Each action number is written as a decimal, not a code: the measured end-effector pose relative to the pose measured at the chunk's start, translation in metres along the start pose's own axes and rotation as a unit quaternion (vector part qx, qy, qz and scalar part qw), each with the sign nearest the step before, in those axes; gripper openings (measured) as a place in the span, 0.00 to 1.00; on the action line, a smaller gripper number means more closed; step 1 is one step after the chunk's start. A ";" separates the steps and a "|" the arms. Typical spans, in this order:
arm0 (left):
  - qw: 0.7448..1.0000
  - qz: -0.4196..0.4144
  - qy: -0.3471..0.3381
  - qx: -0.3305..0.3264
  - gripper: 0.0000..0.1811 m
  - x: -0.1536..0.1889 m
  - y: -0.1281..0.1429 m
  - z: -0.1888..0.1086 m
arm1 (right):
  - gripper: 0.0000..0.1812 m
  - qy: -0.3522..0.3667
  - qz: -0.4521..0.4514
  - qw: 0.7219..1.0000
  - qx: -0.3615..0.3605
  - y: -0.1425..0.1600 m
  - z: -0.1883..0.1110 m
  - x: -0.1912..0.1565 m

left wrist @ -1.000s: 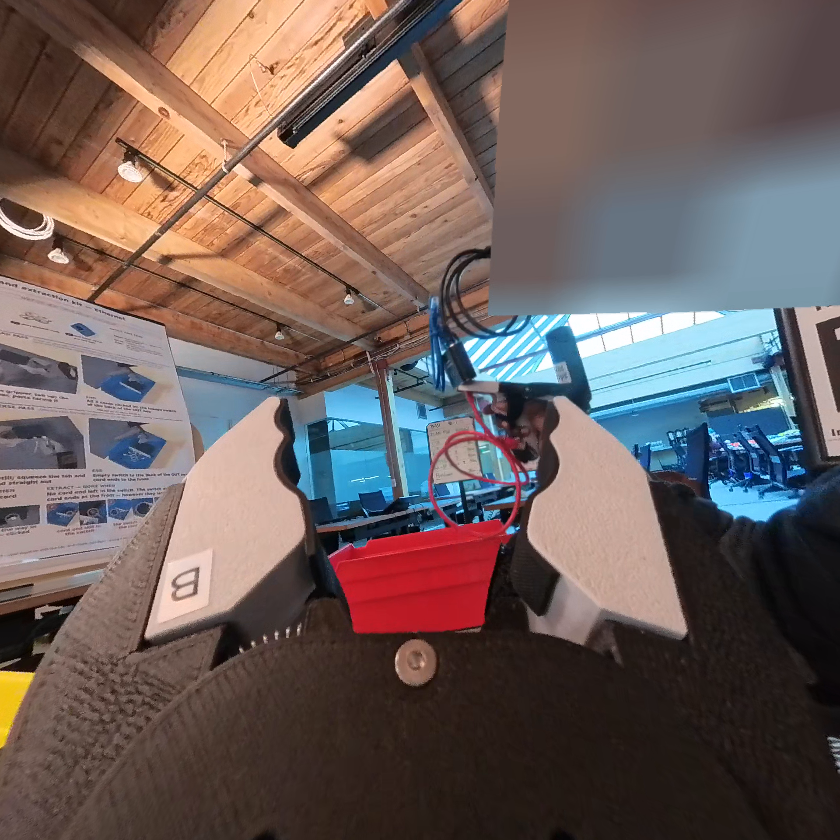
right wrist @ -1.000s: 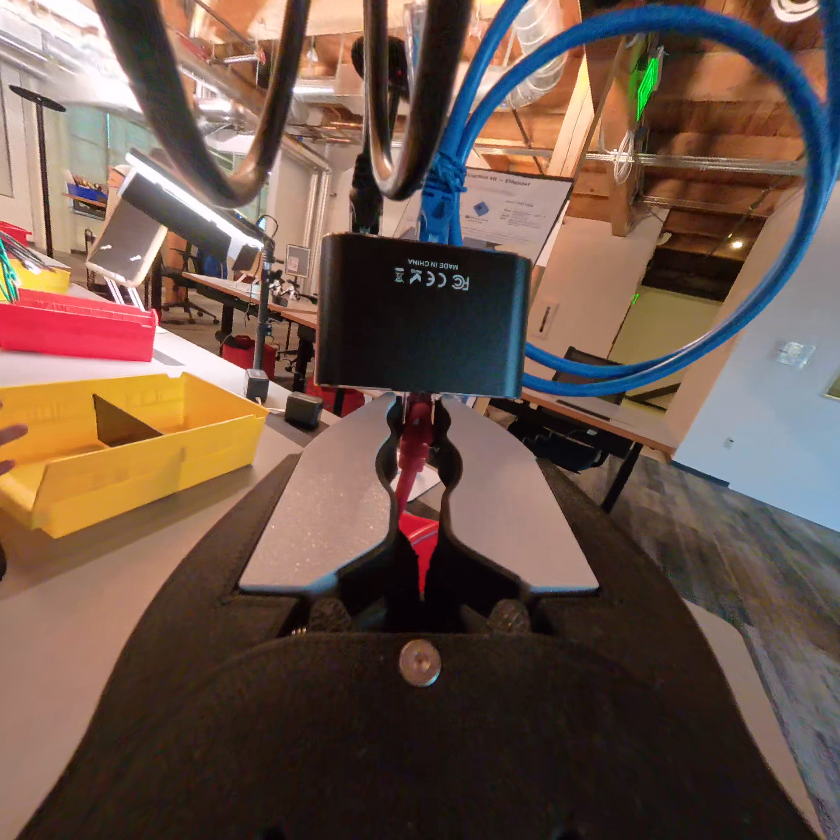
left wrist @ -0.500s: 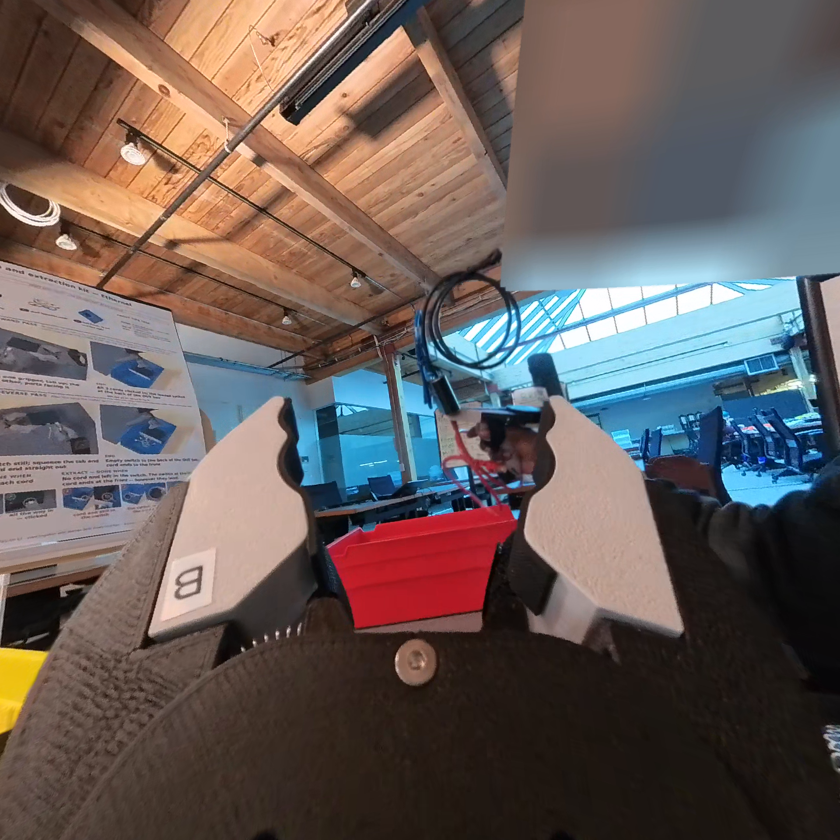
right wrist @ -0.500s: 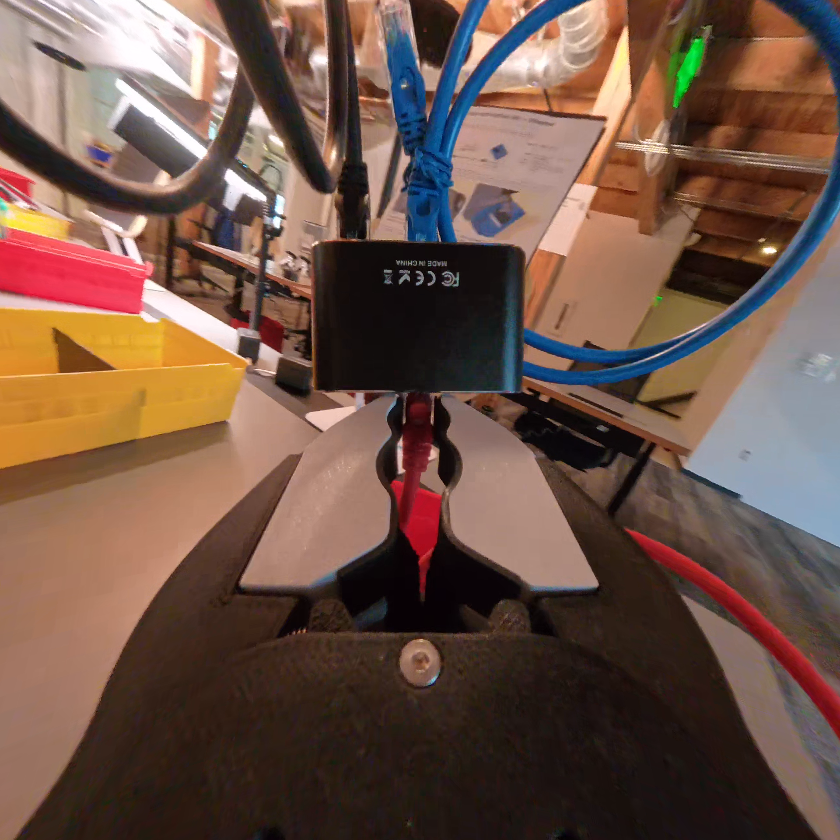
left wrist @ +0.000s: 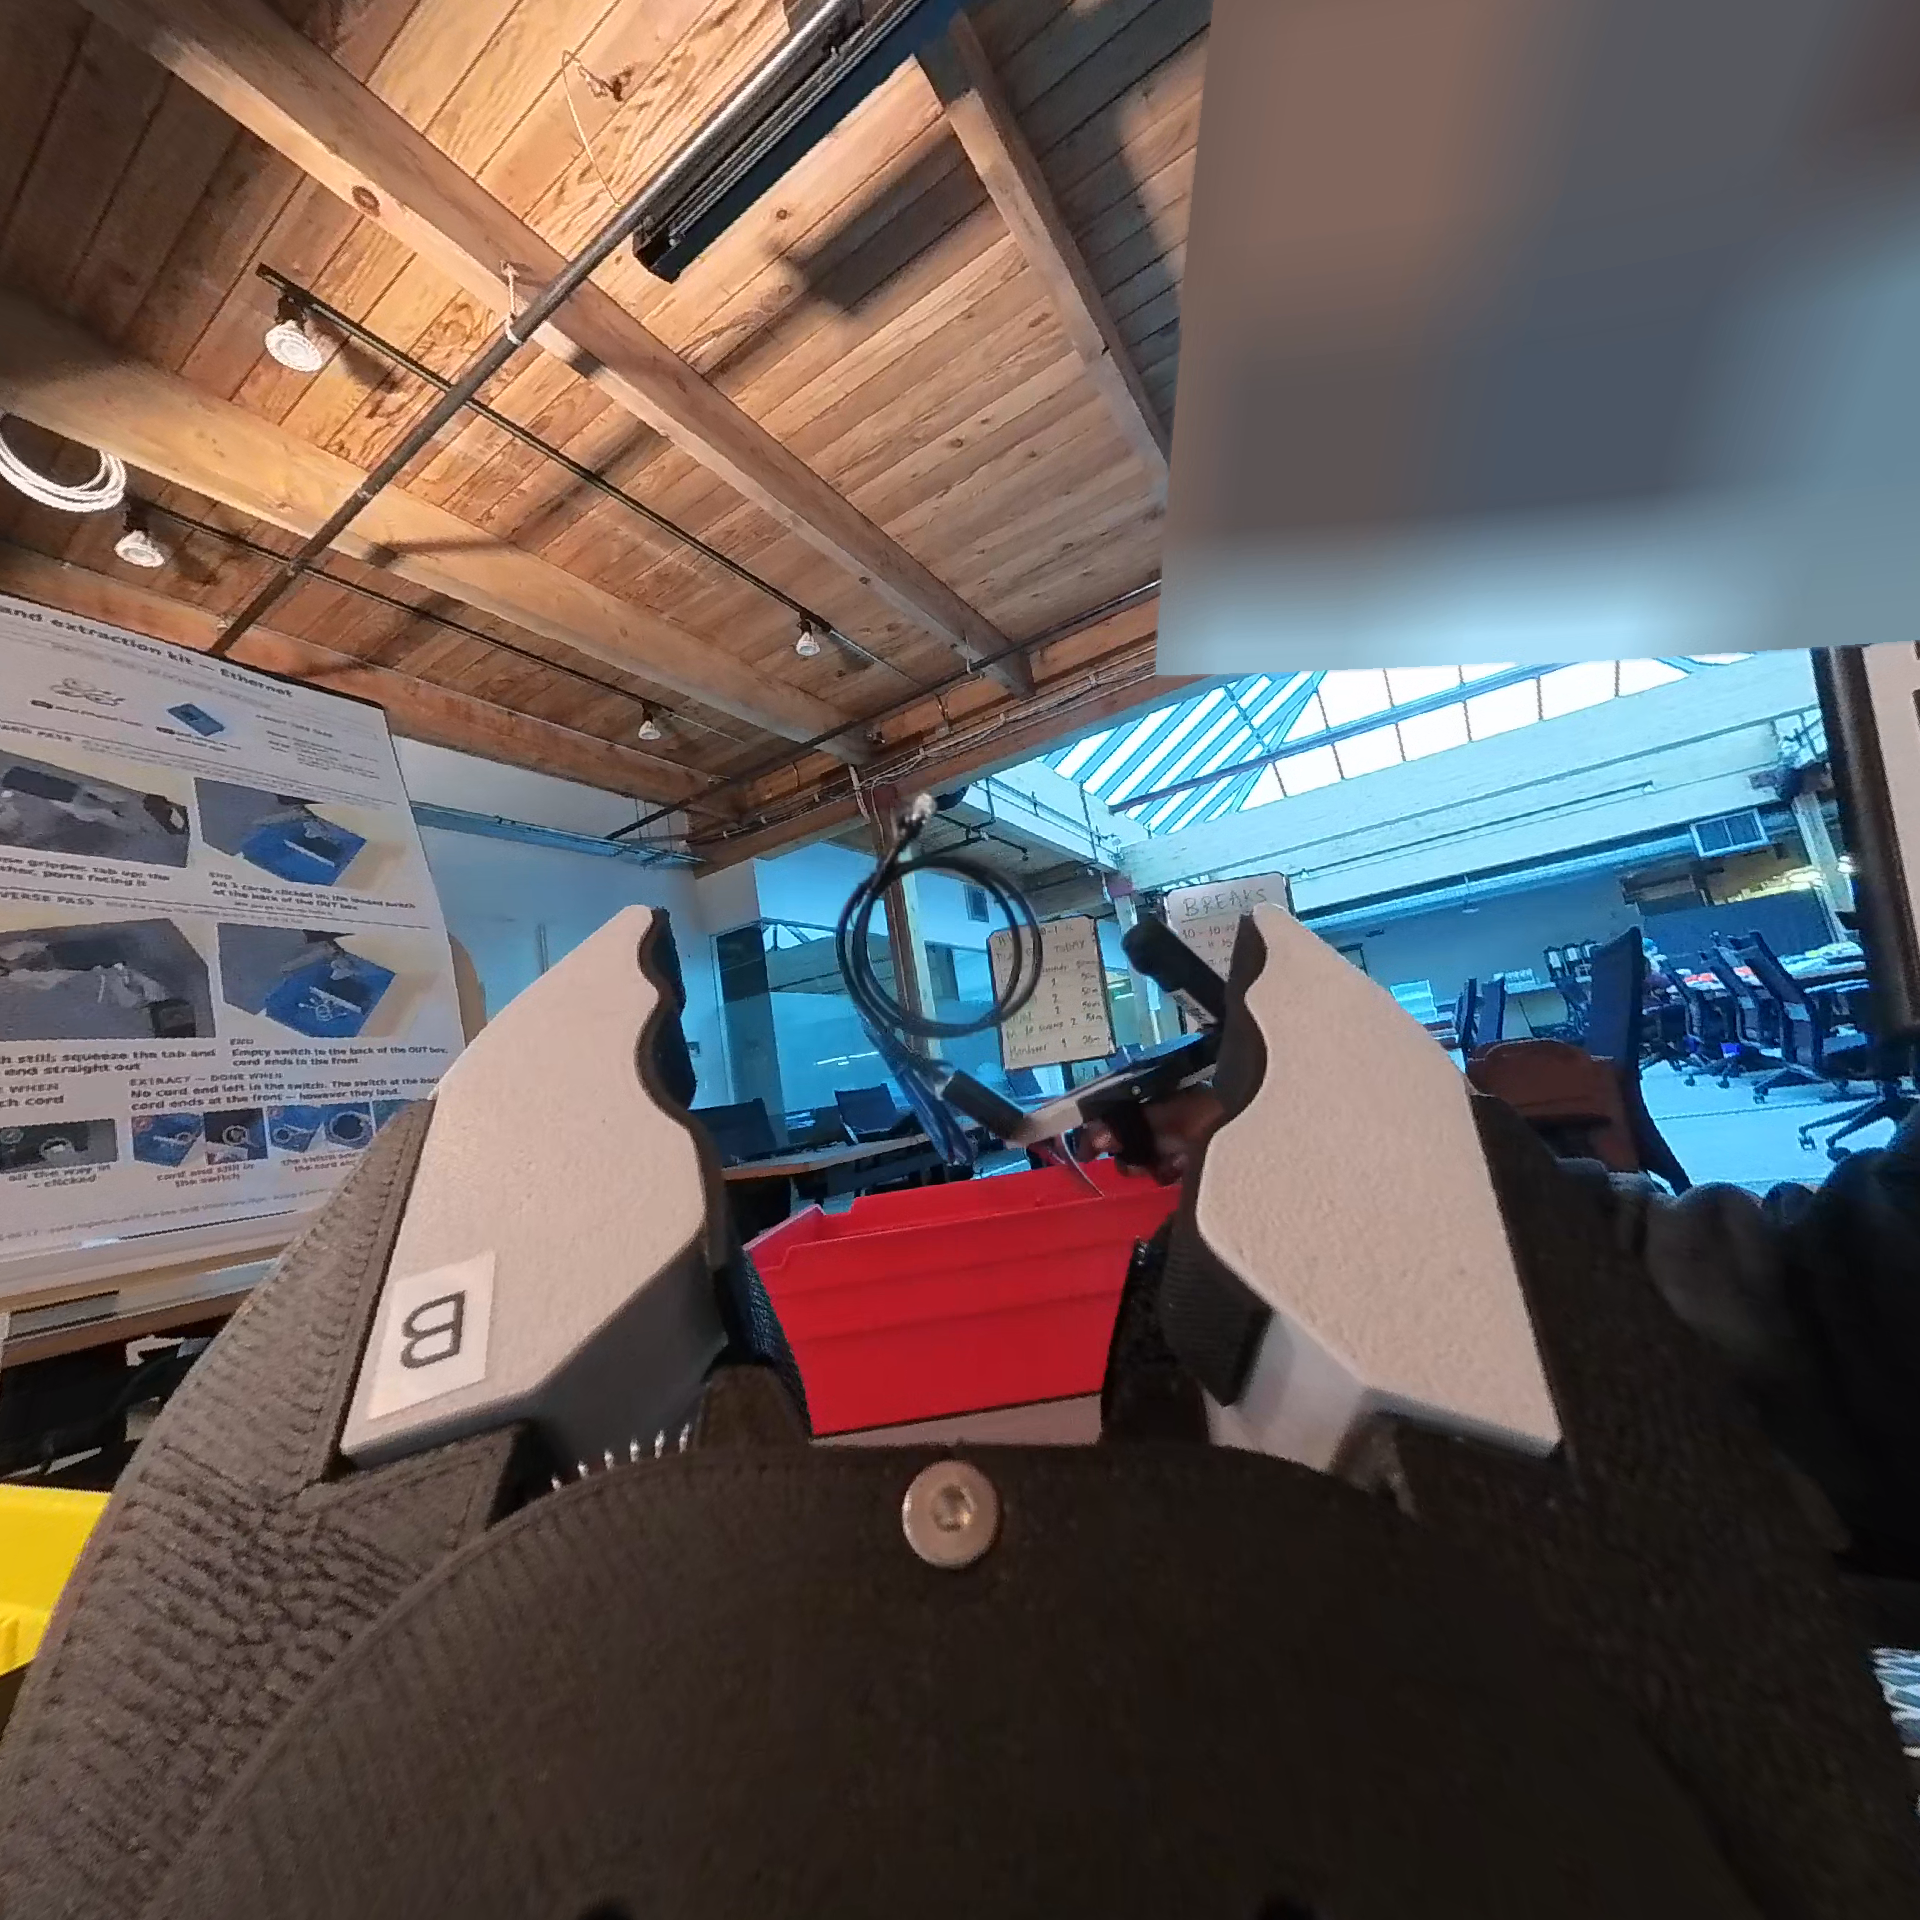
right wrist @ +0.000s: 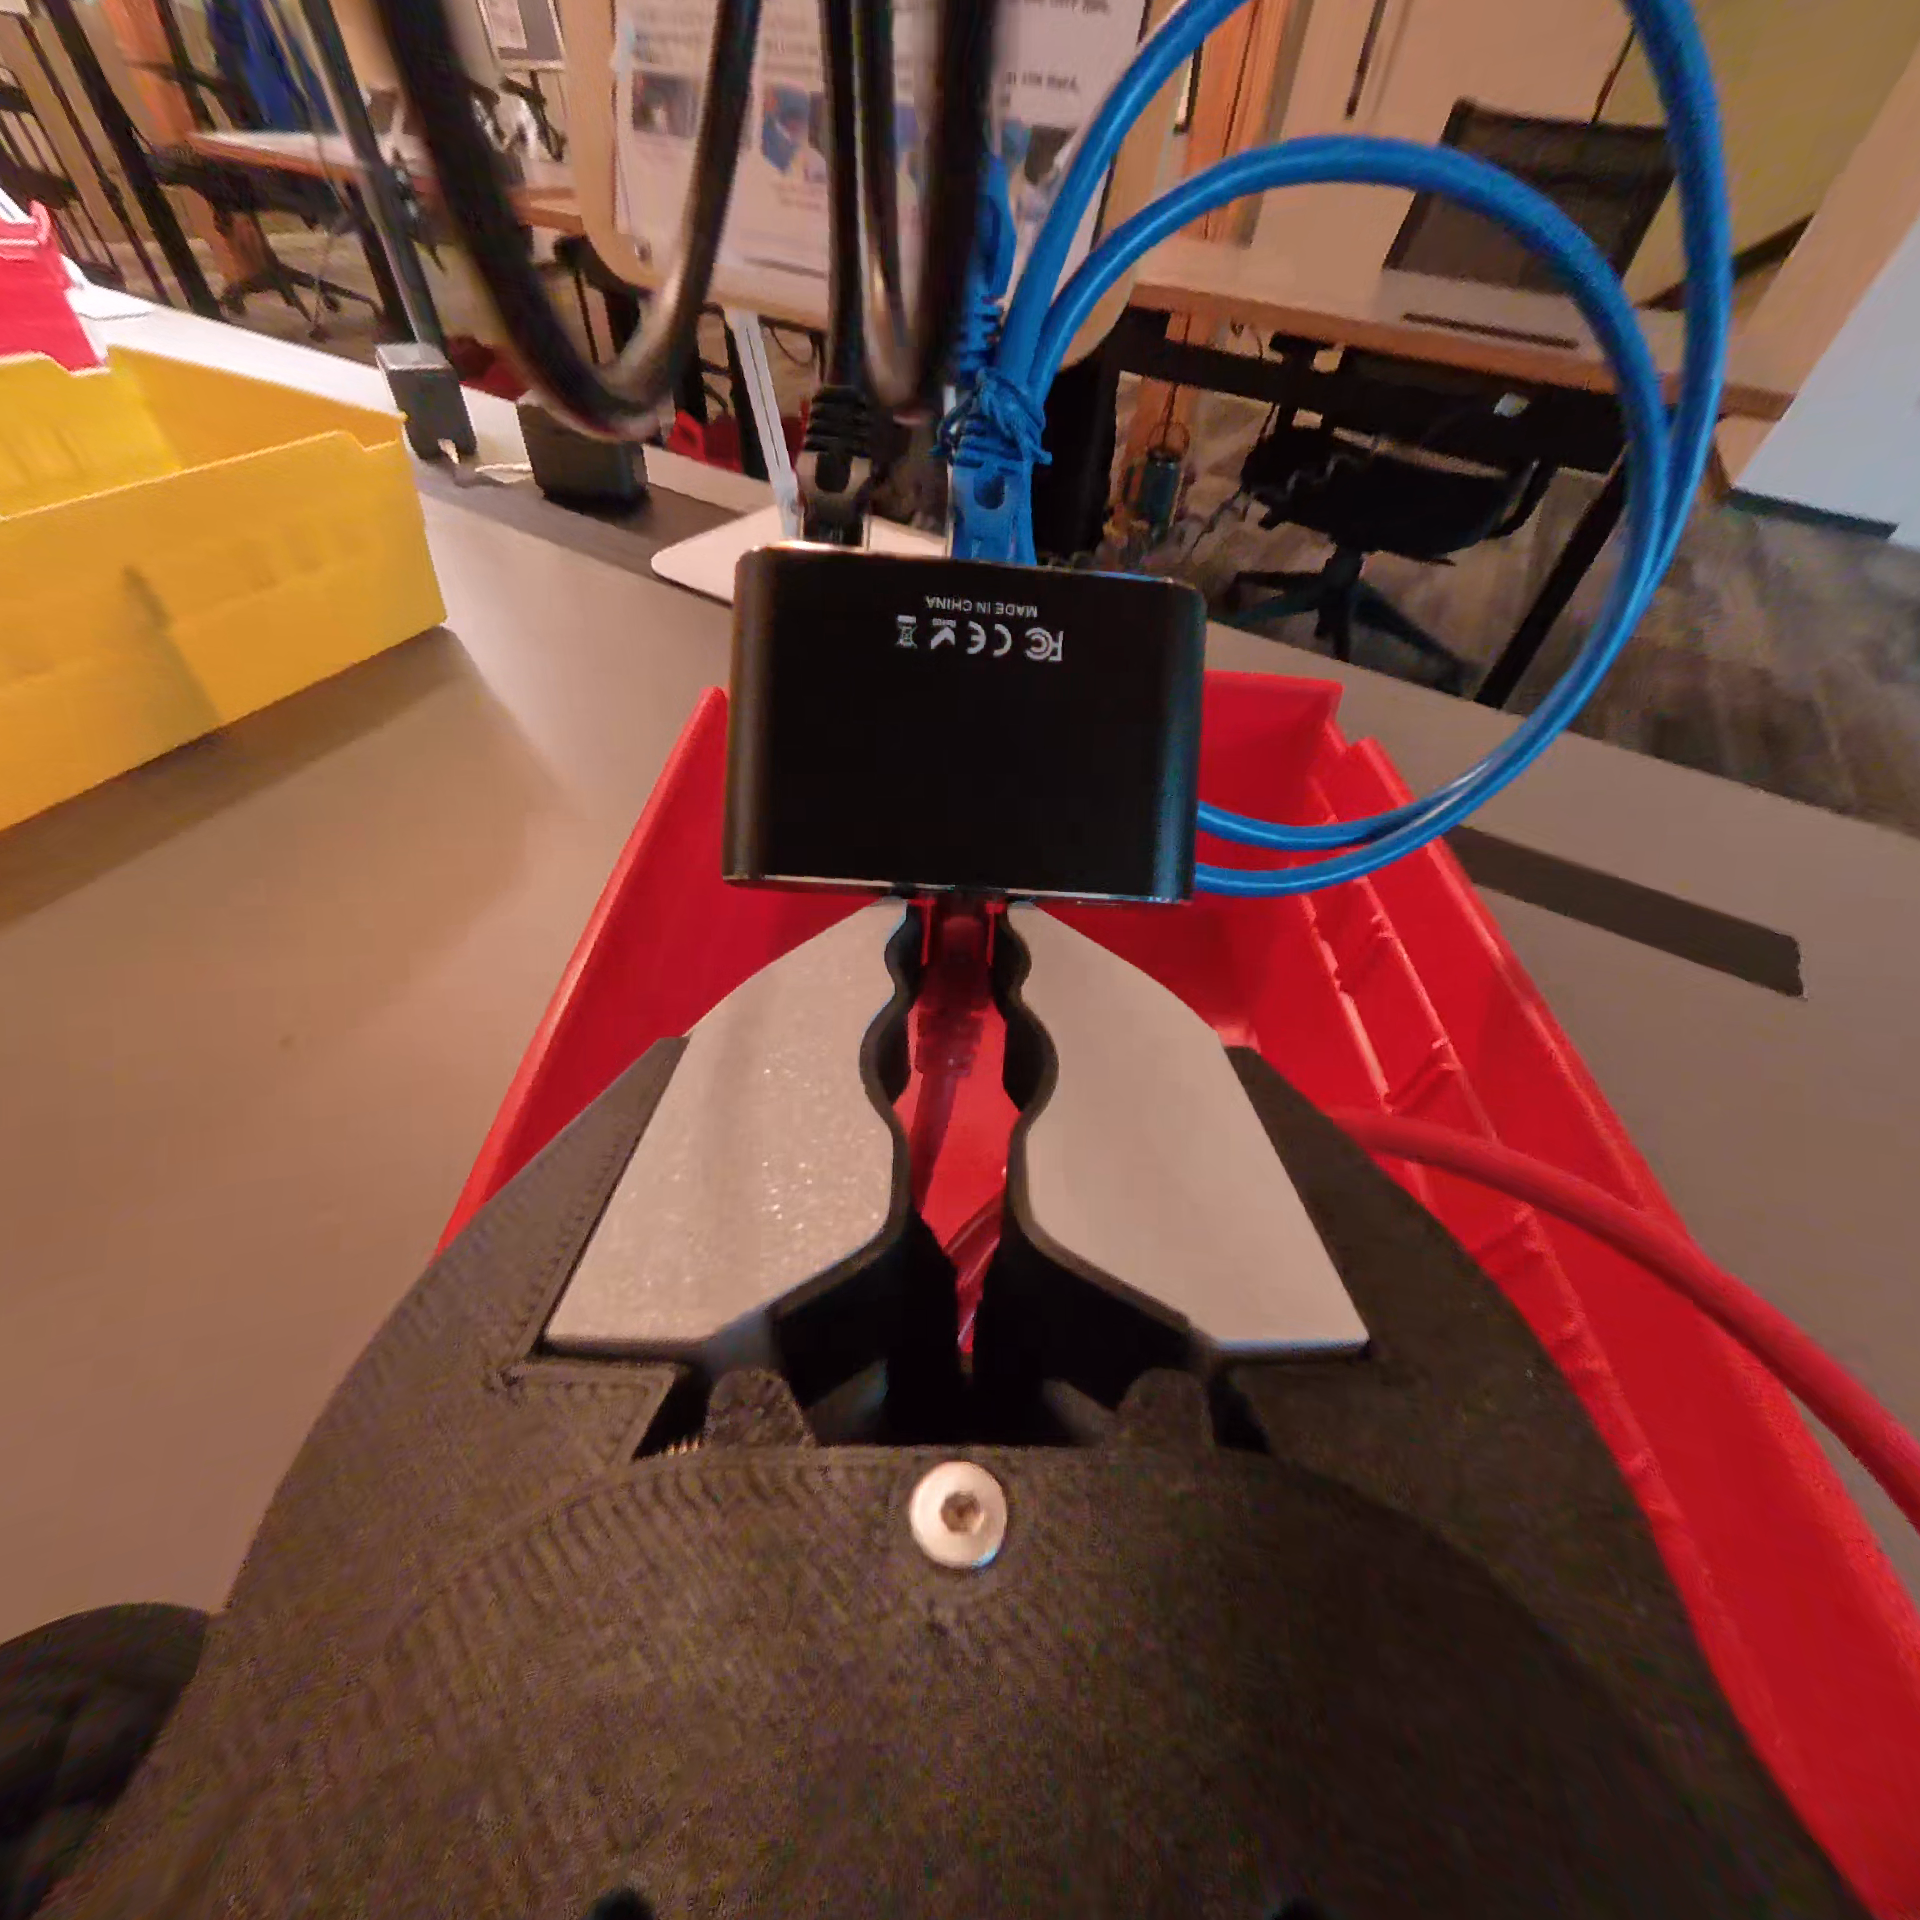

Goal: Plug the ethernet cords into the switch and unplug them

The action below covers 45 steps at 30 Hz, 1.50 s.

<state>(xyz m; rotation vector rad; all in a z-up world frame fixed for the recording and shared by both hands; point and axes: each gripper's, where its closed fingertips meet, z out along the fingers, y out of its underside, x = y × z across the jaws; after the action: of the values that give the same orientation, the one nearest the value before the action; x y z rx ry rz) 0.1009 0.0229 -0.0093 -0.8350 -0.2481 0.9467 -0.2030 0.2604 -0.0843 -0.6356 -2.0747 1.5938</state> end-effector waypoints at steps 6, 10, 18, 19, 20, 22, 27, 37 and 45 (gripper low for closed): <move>1.000 0.002 0.000 -0.002 0.55 0.000 0.001 0.000 | 0.07 -0.004 0.027 0.996 -0.081 0.028 0.011 -0.004; 1.000 0.003 -0.001 -0.004 0.54 0.000 0.001 0.000 | 0.07 -0.001 0.015 0.991 -0.133 0.044 0.018 -0.008; 1.000 0.007 0.003 -0.011 0.54 0.002 0.004 0.001 | 0.07 -0.016 -0.031 0.965 -0.259 0.083 0.033 -0.021; 1.000 0.007 0.004 -0.011 0.54 0.002 0.004 0.001 | 0.07 -0.021 -0.034 0.962 -0.270 0.087 0.035 -0.023; 1.000 0.006 0.004 -0.011 0.54 0.003 0.004 0.001 | 0.07 -0.029 -0.034 0.959 -0.280 0.093 0.038 -0.025; 1.000 0.005 0.008 -0.008 0.54 0.004 0.003 0.001 | 0.07 -0.052 -0.016 0.946 -0.319 0.113 0.042 -0.031; 1.000 0.005 0.008 -0.009 0.54 0.004 0.003 0.001 | 0.11 -0.071 0.018 0.947 -0.314 0.119 0.045 -0.030; 1.000 0.009 0.008 -0.016 0.54 0.004 0.006 0.001 | 0.33 0.069 -0.004 0.996 -0.058 0.015 0.010 0.018; 1.000 0.009 0.003 -0.019 0.54 0.003 0.007 0.001 | 0.32 -0.129 -0.036 0.989 -0.062 -0.015 -0.069 -0.040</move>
<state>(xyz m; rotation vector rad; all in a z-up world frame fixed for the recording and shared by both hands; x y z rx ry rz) 0.0977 0.0277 -0.0137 -0.8770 -0.2539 0.9583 -0.1307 0.2856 -0.0563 -0.4065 -2.3702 1.5878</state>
